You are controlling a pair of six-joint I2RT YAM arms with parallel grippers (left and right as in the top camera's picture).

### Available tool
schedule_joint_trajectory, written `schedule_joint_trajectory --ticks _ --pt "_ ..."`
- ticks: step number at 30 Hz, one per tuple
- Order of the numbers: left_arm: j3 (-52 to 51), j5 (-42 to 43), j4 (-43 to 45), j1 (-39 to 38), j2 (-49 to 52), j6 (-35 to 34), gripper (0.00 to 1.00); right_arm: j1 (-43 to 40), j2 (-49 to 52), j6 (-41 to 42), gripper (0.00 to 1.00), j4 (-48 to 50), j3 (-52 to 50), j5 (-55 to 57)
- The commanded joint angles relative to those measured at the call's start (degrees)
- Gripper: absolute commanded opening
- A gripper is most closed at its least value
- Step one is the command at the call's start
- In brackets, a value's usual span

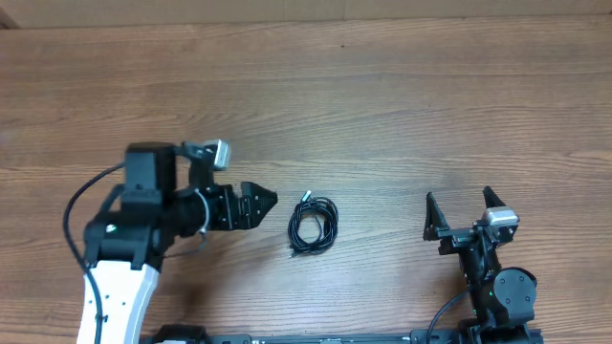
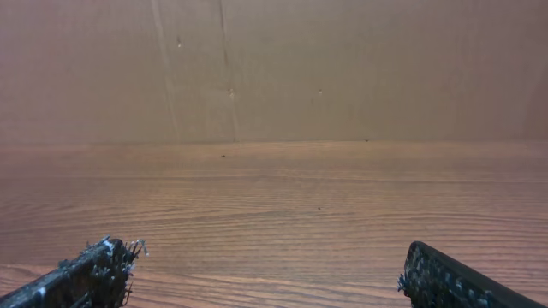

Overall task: Untangle cables
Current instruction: 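Move the left gripper over the black cable bundle and grasp it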

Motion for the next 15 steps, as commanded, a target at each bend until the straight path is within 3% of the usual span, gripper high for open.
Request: schedule_joint_trajectory --ticks 1,9,12,15 --pt "0.83 -15.50 -1.49 -6.36 0.90 -9.94 0.88 -0.07 -0.57 0.22 1.00 0.39 -0.61 0.37" --pt "0.04 -39.47 -2.40 -23.74 1.75 -26.88 0.88 -0.07 -0.57 0.20 1.00 0.39 -0.61 0.37" --pt "-1.36 -44.83 -2.05 -28.55 4.07 -37.05 0.76 -0.07 -0.57 0.22 1.00 0.39 -0.61 0.35" --pt "-2.38 -46.31 -0.20 -31.10 7.21 -41.35 0.69 -0.07 -0.57 0.22 1.00 0.39 -0.61 0.35"
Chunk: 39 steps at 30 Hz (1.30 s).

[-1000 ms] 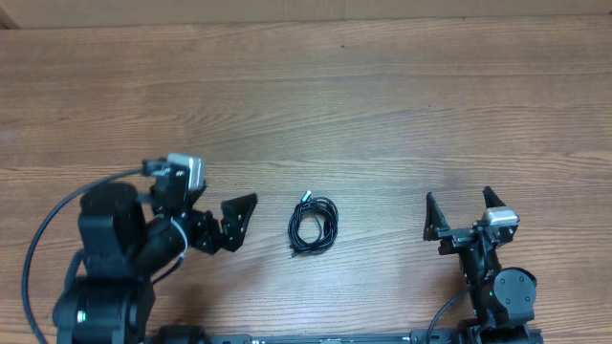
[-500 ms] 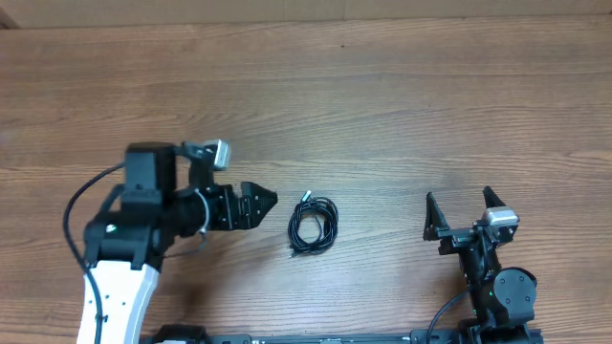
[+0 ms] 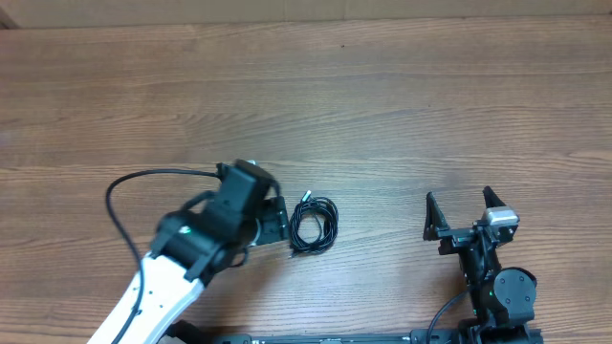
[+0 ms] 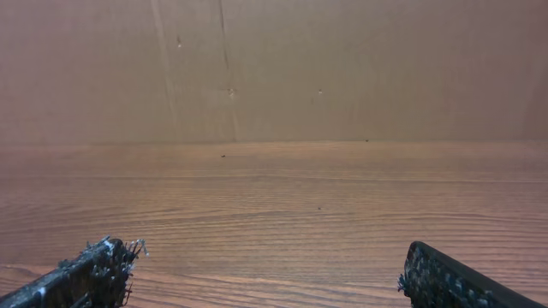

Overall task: Untangle cables
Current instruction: 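Move the left gripper over the black cable bundle and grasp it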

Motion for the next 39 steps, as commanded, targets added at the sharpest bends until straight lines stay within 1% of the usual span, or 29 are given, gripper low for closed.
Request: schedule_joint_trajectory --ticks 1,3,5,6,7,9,10,12,16,18,20,22,23,24,26,28,29,33,36,38,39 --pt "-1.88 -7.58 2.47 -3.10 4.42 -11.26 0.67 -0.07 -0.57 0.22 1.00 0.37 -0.61 0.37" --pt "-2.03 -7.32 5.27 -4.50 7.65 -11.23 0.62 -0.07 -0.57 0.22 1.00 0.37 -0.61 0.35" --pt "-2.03 -7.37 7.56 -5.68 10.99 -11.23 0.63 -0.07 -0.57 0.22 1.00 0.37 -0.61 0.35" --pt "-2.05 -7.45 8.48 -6.19 13.11 -11.21 0.59 -0.07 -0.57 0.22 1.00 0.37 -0.61 0.37" --pt "-2.05 -7.34 8.92 -6.29 14.97 -11.21 0.51 -0.07 -0.57 0.22 1.00 0.37 -0.61 0.35" --pt "-2.05 -7.17 8.92 -6.29 17.38 -11.19 0.40 -0.07 -0.57 0.20 1.00 0.37 -0.61 0.37" --pt "-2.05 -7.15 8.59 -6.29 18.91 -11.10 0.31 -0.07 -0.57 0.22 1.00 0.37 -0.61 0.35" --pt "-2.05 -6.93 7.93 -6.29 20.74 -11.02 0.31 -0.07 -0.57 0.22 1.00 0.37 -0.61 0.37" --pt "-2.27 -6.10 7.87 -6.29 23.41 -10.97 0.43 -0.07 -0.57 0.22 1.00 0.37 -0.61 0.37" --pt "-2.40 -5.33 9.27 -6.29 24.15 -10.97 0.44 -0.07 -0.57 0.22 1.00 0.37 -0.61 0.35" --pt "-2.54 -3.17 10.80 -6.29 24.55 -9.57 0.45 -0.07 -0.57 0.22 1.00 0.37 -0.61 0.35" --pt "-2.54 -1.25 12.15 -6.29 24.68 -7.34 0.51 -0.07 -0.57 0.22 1.00 0.37 -0.61 0.35" --pt "-2.54 -1.29 12.46 -6.29 24.68 -7.10 0.58 -0.07 -0.57 0.22 1.00 0.37 -0.61 0.37" --pt "-2.54 -1.36 12.46 -6.29 24.68 -7.08 0.59 -0.07 -0.57 0.20 1.00 0.37 -0.61 0.35" --pt "-2.56 -1.33 12.44 -6.29 24.74 -6.47 0.57 -0.07 -0.57 0.22 1.00 0.37 -0.61 0.37" --pt "-2.86 -1.33 12.50 -6.29 25.03 -5.84 0.47 -0.07 -0.57 0.22 1.00 0.37 -0.61 0.35" --pt "-3.10 -1.31 12.68 -6.29 25.16 -5.86 0.46 -0.07 -0.57 0.20 1.00 0.37 -0.61 0.35" --pt "-4.15 -0.61 13.57 -6.29 26.53 -5.86 0.45 -0.07 -0.57 0.22 1.00 0.37 -0.61 0.35" --pt "-4.15 0.00 13.81 -6.27 27.21 -5.84 0.47 -0.07 -0.57 0.22 1.00 0.37 -0.61 0.35" --pt "-4.15 0.00 13.51 -6.27 27.30 -5.53 0.45 -0.07 -0.57 0.22 1.00 0.37 -0.61 0.37" --pt "-4.15 -0.04 13.35 -6.29 27.36 -5.05 0.43 -0.07 -0.57 0.22 1.00 0.37 -0.61 0.35"
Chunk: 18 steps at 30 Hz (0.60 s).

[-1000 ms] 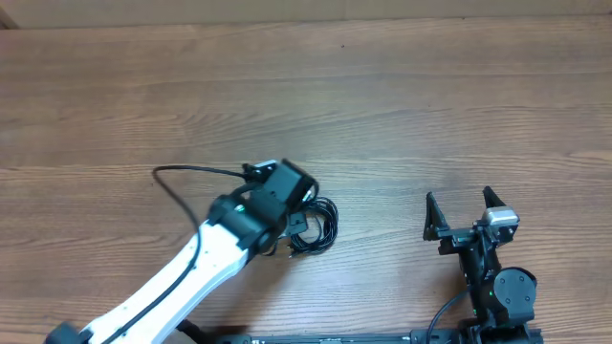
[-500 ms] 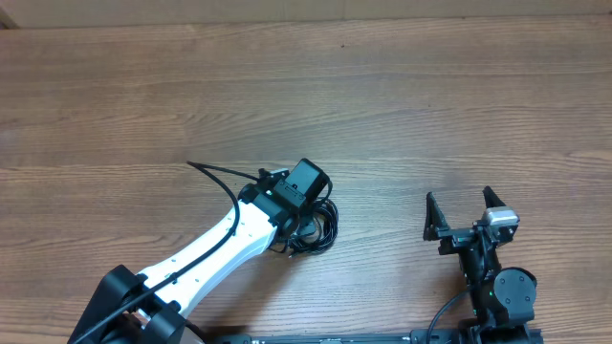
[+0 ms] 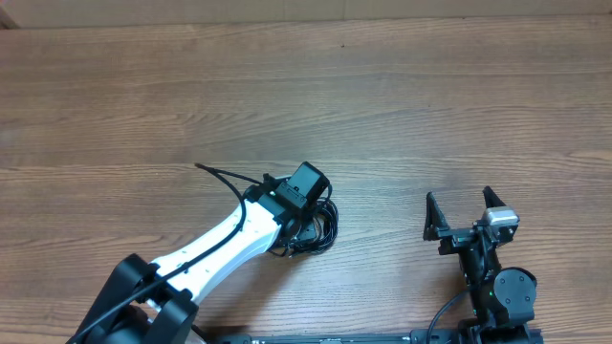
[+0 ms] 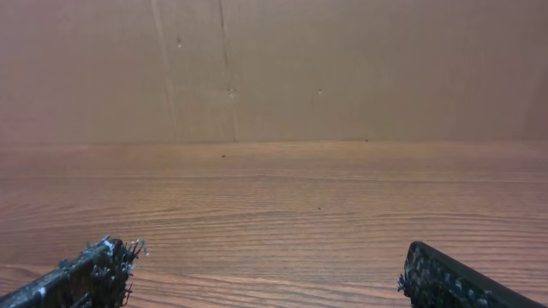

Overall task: Untangle cables
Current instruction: 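Move the left gripper over the black cable bundle and grasp it, then lift the cable bundle with the left gripper toward the center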

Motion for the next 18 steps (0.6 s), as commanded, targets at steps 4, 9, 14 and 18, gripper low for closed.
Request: schedule_joint_trajectory --ticks 4,9,14,18 --pt "-0.57 0.55 0.04 -0.15 1.73 1.75 0.35 -0.07 -0.57 0.20 1.00 0.37 -0.61 0.37" --pt "-0.57 0.57 0.39 -0.15 4.52 1.73 0.24 -0.07 -0.57 0.20 1.00 0.37 -0.61 0.35" --pt "-0.33 0.50 1.11 0.02 5.27 3.10 0.04 -0.07 -0.57 0.20 1.00 0.37 -0.61 0.37" --pt "3.91 0.52 -1.86 1.88 4.02 10.64 0.04 -0.07 -0.57 0.20 1.00 0.37 -0.61 0.37"
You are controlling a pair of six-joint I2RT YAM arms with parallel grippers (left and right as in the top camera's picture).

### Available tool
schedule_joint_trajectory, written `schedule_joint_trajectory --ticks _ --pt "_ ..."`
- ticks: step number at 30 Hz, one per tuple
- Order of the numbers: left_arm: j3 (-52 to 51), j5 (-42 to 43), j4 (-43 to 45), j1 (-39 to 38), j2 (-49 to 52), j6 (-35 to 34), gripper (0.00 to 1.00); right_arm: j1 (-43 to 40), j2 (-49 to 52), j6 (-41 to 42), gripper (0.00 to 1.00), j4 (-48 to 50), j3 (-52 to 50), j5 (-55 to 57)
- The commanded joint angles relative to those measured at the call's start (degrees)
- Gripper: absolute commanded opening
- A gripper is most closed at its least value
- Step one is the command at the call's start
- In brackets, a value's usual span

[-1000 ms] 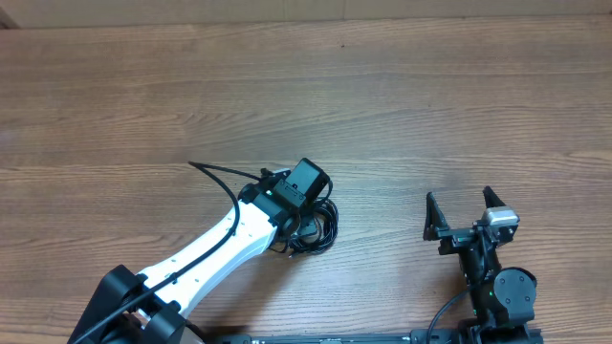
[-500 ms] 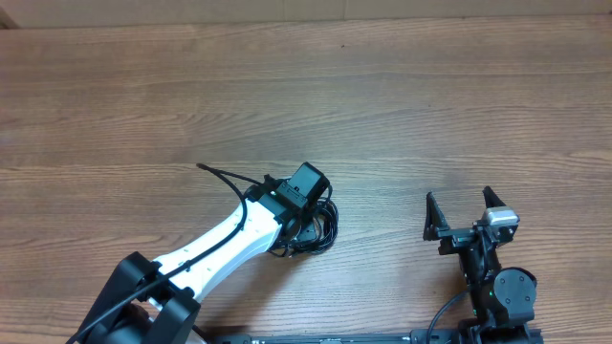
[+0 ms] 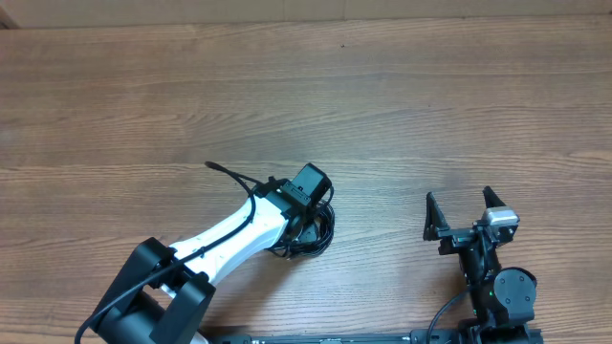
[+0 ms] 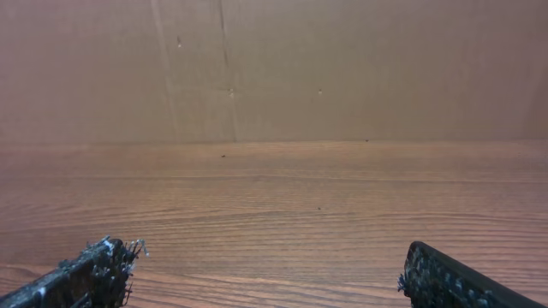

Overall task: Untangle cables
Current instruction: 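Lift the cable bundle with the left gripper toward the center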

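A small black cable coil (image 3: 326, 230) lies near the middle of the wooden table (image 3: 382, 96). My left gripper (image 3: 309, 212) points down onto the coil's left part. Its wrist covers the fingers, so their state and any hold on the cable are hidden. My right gripper (image 3: 461, 204) rests at the front right, well away from the coil. It is open, and in the right wrist view only bare wood lies between the right gripper's (image 4: 265, 275) fingertips (image 4: 107, 257). That view does not show the cable.
A brown cardboard wall (image 4: 274, 68) stands along the far edge of the table. The left arm's white link (image 3: 229, 239) stretches from the front left to the coil, with its own black lead (image 3: 234, 176) looping above it.
The left wrist stays over the coil's left part. The arm's lower links have shifted a little to the right. The coil and the right gripper have not moved.
My left gripper lay level to the left of the coil, pointing at it. Then it stood closer, at the coil's left edge. Later it was down over the coil, and it is still there. The right arm has stayed put, open.
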Motion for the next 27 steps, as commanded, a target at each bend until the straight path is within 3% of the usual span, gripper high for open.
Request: schedule_joint_trajectory --ticks 1,5,9,14,27 --pt "5.01 -0.15 -3.15 2.10 -0.74 8.13 0.04 -0.07 -0.57 0.20 1.00 0.39 -0.61 0.37" --pt "13.70 4.04 -7.78 4.48 -3.91 16.09 0.04 -0.07 -0.57 0.20 1.00 0.39 -0.61 0.37" --pt "22.32 12.96 -11.15 5.22 -6.69 29.70 0.04 -0.07 -0.57 0.20 1.00 0.39 -0.61 0.37" --pt "27.93 13.44 -15.54 5.35 -9.01 39.45 0.04 -0.07 -0.57 0.20 1.00 0.39 -0.61 0.37" --pt "28.61 13.09 -17.31 5.42 -10.23 45.94 0.04 -0.07 -0.57 0.20 1.00 0.39 -0.61 0.37"
